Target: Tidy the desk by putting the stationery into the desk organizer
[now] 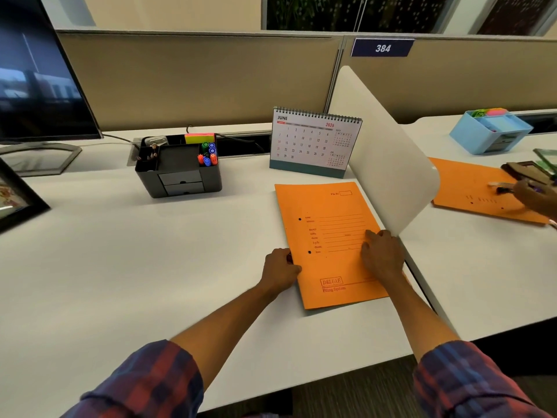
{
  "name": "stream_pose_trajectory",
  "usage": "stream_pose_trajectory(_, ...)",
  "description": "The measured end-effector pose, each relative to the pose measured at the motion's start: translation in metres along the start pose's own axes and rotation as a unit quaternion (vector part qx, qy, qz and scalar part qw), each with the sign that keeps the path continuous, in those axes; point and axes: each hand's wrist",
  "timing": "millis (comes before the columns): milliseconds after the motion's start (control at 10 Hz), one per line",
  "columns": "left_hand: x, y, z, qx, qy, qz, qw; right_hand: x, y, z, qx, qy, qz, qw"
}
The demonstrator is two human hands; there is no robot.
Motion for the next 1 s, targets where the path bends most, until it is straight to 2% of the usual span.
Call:
stream_pose_trajectory(200,-0.003,-0.009,-0.003,-0.001,0.001,0.025,1.000,-0.010,-0.014,-0.004,0.022,0.000,0.012,1.000)
stream_pose_trajectory(400,-0.002,-0.014,-0.008,-0.015,0.001,0.056,0.998,-0.003,-0.003,0.000,-0.027,-0.022,0.038,0.999)
stream_pose_trajectory(600,-0.005,-0.014,-0.007,-0.026,0.046,0.068,0.996,0.003,0.003,0.005,-0.067,-0.031,0.051,0.996)
stream_pose_trajectory(800,-0.002,-0.004,0.001,-0.081,0.044,-0.005,0.996,0.010,0.013,0.020,-0.088,0.002,0.012,0.996)
stream_pose_trajectory(1000,0.010,0.025,0.010,-0.117,0.011,-0.070,0.991,0.012,0.023,0.050,-0.116,0.090,-0.031,0.989)
Point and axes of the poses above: each hand's wrist, its own x-axis away from the middle knuckle, its own y-axis out of the back of the hand, z = x × y, and after that the axes turned 15 degrees about x, right-handed
